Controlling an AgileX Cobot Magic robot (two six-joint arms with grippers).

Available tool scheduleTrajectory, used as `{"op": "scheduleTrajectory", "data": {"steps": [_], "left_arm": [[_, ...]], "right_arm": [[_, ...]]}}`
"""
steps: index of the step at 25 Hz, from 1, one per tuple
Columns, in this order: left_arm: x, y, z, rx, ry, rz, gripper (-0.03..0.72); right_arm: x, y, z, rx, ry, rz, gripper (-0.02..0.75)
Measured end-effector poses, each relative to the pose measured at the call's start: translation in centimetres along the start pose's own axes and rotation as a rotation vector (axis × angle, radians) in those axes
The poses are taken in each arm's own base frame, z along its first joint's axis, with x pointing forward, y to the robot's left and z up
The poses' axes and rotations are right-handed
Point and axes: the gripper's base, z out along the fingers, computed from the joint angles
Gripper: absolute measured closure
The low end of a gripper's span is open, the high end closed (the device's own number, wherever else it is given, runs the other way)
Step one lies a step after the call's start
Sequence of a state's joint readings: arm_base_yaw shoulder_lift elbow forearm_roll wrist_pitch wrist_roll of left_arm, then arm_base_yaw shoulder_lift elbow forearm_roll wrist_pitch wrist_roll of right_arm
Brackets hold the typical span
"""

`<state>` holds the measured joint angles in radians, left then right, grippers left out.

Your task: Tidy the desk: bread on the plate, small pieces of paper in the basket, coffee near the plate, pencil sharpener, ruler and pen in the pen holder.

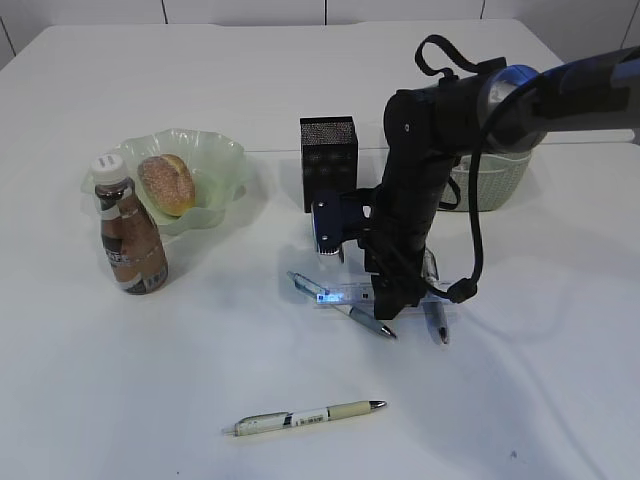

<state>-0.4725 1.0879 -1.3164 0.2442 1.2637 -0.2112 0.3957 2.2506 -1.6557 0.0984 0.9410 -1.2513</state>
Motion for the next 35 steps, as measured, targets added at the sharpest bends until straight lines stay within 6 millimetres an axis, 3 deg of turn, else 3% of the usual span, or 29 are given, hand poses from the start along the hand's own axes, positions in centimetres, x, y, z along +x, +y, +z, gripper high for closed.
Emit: {"op": "scheduleTrajectory", "data": {"steps": [35], "left_arm": [[0.0,-0.01,0.0,0.002,0.0,-0.001,0.348]], "right_arm": [[0.13,0.37,0.08,-0.044,0.015,0.0,0.152]]}}
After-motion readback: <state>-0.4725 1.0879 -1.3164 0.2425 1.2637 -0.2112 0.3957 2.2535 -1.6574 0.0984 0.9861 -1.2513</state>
